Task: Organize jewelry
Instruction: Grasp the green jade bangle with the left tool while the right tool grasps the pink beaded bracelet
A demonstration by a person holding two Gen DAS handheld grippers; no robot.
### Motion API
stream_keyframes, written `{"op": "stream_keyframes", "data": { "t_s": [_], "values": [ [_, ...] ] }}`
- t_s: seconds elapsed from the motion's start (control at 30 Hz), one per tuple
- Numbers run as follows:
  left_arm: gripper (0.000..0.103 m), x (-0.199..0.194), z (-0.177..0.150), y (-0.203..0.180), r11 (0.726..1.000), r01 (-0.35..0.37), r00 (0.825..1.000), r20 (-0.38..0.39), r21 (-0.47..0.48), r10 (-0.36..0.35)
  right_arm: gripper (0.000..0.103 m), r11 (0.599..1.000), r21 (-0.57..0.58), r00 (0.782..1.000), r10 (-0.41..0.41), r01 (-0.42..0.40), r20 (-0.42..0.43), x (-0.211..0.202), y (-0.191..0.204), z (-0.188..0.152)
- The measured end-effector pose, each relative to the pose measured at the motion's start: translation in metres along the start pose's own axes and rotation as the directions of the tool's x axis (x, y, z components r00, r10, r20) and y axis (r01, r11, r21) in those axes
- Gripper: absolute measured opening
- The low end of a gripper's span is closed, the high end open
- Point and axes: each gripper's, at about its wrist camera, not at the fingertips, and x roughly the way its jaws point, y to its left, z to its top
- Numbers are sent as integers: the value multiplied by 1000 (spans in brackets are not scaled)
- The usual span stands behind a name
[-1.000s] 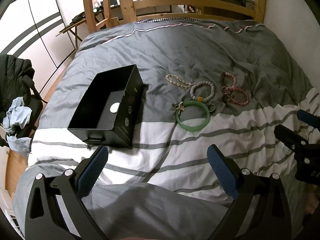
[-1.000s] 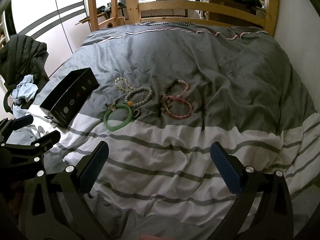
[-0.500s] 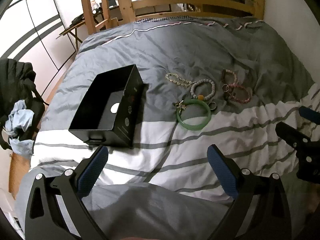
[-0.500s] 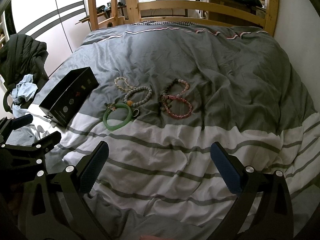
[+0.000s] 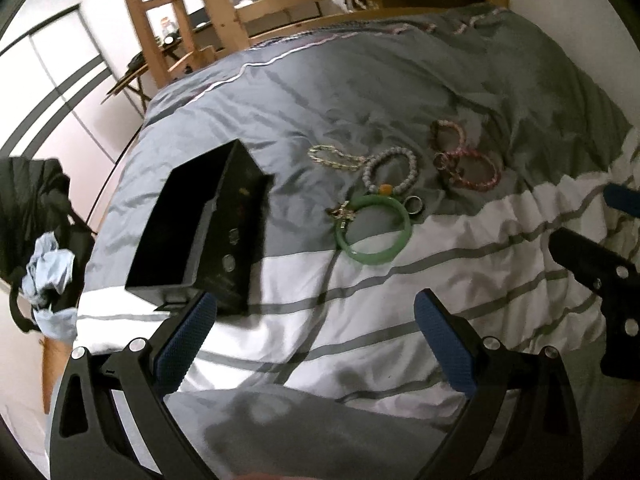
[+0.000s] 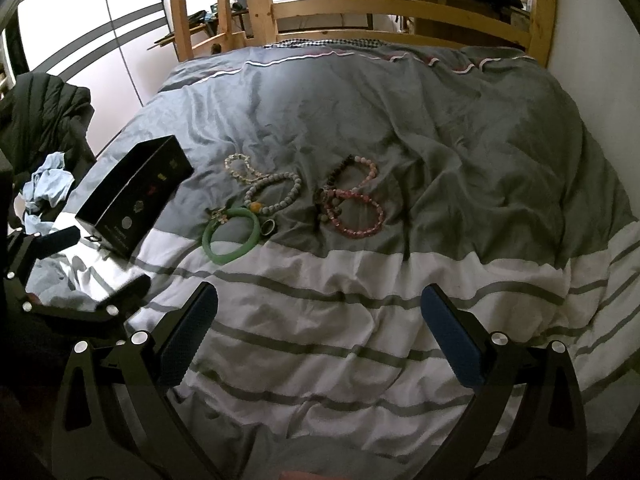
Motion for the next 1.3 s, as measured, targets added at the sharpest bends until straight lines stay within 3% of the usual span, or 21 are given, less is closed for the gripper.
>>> {"op": "stream_keyframes", "data": {
  "t_s": [0.37, 0.67, 0.83, 0.93, 1.0, 1.1, 1.17, 1.23, 1.27, 1.3],
  "values": [
    [97, 48, 37, -30, 994, 108, 992, -63, 21, -107, 100, 996, 83, 999, -13, 17, -44, 42, -26, 15],
    [97, 106, 63, -42, 993, 119, 984, -129, -16, -120, 100, 999, 10, 998, -39, 40, -58, 94, -26, 51],
    [98, 146, 53, -39, 989, 132, 961, -237, -70, -145, 100, 997, -4, 993, -75, 75, -94, 144, -26, 61],
    [98, 158, 46, -24, 955, 247, 941, -194, -164, -277, 100, 990, 10, 972, -138, 143, -190, 180, -41, 44],
    [98, 155, 47, -23, 950, 258, 935, -201, -176, -291, 100, 995, -13, 986, -98, 97, -136, 181, -44, 41],
    [97, 148, 47, -27, 956, 249, 936, -216, -156, -279, 100, 996, -27, 987, -87, 84, -134, 177, -44, 40],
    [88, 142, 45, -26, 950, 257, 934, -207, -178, -292, 95, 997, -23, 990, -80, 78, -113, 172, -45, 39],
    [76, 134, 43, -21, 937, 279, 930, -186, -210, -318, 68, 997, -15, 993, -74, 73, -87, 163, -45, 39],
    [75, 129, 42, -20, 932, 286, 929, -173, -221, -326, 62, 997, -20, 995, -76, 74, -69, 158, -43, 41],
    [75, 124, 42, -20, 929, 291, 930, -163, -227, -331, 48, 997, -29, 996, -78, 77, -53, 152, -40, 41]
  ]
}}
